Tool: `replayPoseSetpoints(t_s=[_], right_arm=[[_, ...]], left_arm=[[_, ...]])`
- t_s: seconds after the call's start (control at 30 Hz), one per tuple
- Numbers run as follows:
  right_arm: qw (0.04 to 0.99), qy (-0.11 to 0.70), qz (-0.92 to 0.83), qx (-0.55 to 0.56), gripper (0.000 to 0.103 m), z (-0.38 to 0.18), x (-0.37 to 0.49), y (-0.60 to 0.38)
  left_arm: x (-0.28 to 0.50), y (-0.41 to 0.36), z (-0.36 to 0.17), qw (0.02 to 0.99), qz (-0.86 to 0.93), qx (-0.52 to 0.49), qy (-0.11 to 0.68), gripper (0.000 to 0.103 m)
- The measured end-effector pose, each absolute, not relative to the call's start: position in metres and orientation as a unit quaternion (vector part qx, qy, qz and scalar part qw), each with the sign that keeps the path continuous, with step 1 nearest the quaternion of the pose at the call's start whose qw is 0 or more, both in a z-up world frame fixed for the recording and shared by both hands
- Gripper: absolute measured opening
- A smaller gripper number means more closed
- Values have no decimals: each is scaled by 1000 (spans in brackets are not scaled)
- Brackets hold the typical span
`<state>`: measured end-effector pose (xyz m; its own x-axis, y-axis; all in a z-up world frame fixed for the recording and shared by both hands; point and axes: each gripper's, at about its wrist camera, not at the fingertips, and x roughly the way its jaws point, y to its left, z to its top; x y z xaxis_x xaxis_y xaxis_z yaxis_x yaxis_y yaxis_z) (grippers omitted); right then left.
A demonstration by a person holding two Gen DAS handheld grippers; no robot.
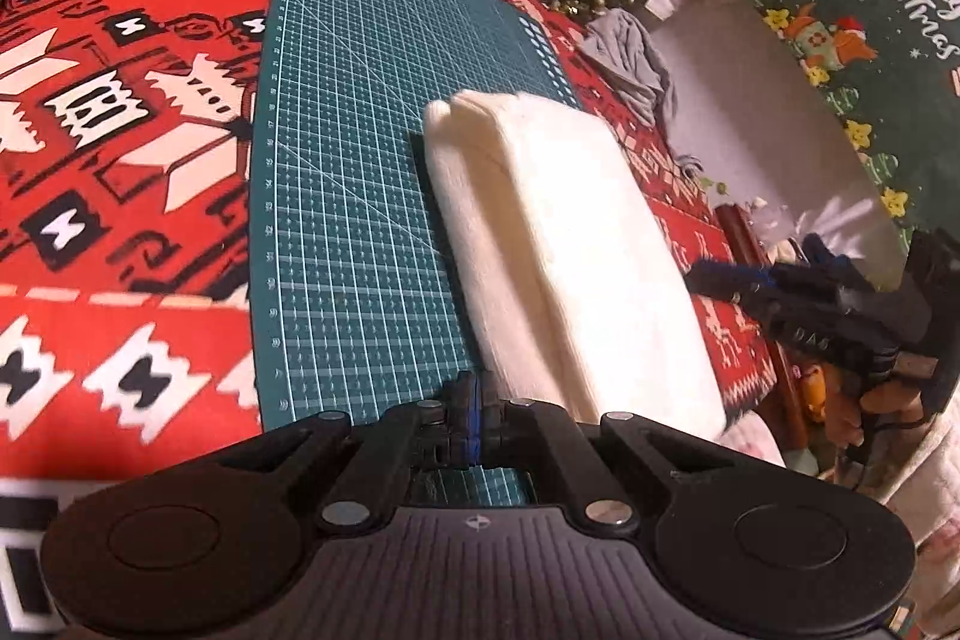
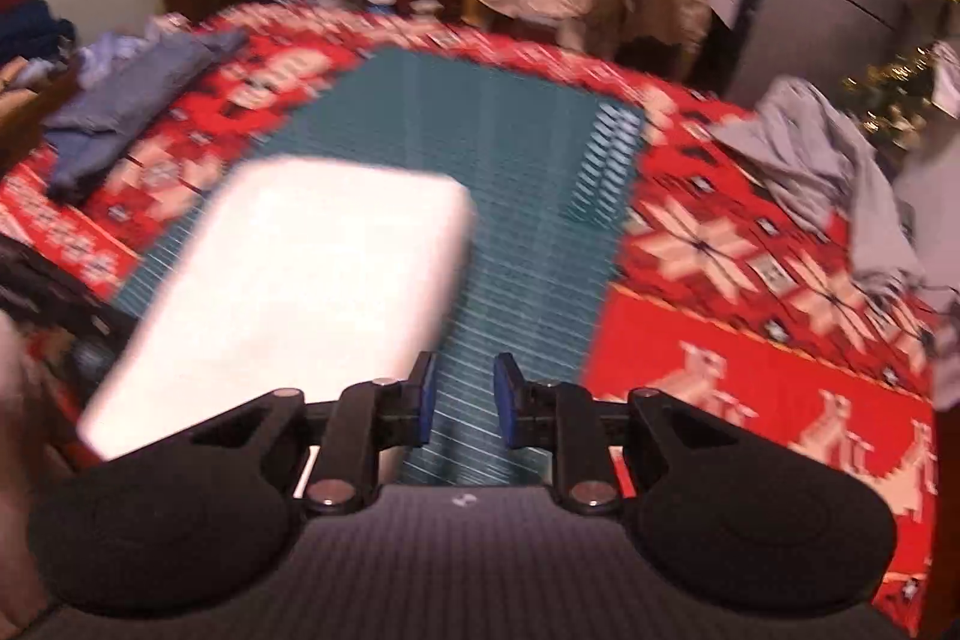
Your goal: Fold clothes
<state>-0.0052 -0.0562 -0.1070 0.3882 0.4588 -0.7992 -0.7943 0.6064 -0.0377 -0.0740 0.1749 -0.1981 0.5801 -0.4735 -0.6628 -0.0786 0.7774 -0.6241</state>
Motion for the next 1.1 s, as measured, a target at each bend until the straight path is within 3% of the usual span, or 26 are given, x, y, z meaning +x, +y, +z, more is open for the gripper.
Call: replayPoseSetpoints(t_s=[0.27, 0.4, 0.5, 0.77, 1.1], right_arm=[[782, 423, 412, -197, 18, -133, 0, -50], [770, 419, 433, -209, 3, -130, -10, -37], [766, 404, 438, -241, 4, -128, -18, -29], [774, 429, 428, -187, 9, -133, 22, -29], [756, 441, 437, -207, 7, -140, 4, -32]], left_arm=[[-65, 167, -190, 846, -103, -283, 440, 0], [-62, 155, -183, 857, -102, -235, 448, 0], [-60, 161, -182, 856, -100, -236, 448, 0], [-42, 187, -183, 854, -82, -296, 420, 0], [-52, 175, -182, 835, -107, -303, 446, 0]])
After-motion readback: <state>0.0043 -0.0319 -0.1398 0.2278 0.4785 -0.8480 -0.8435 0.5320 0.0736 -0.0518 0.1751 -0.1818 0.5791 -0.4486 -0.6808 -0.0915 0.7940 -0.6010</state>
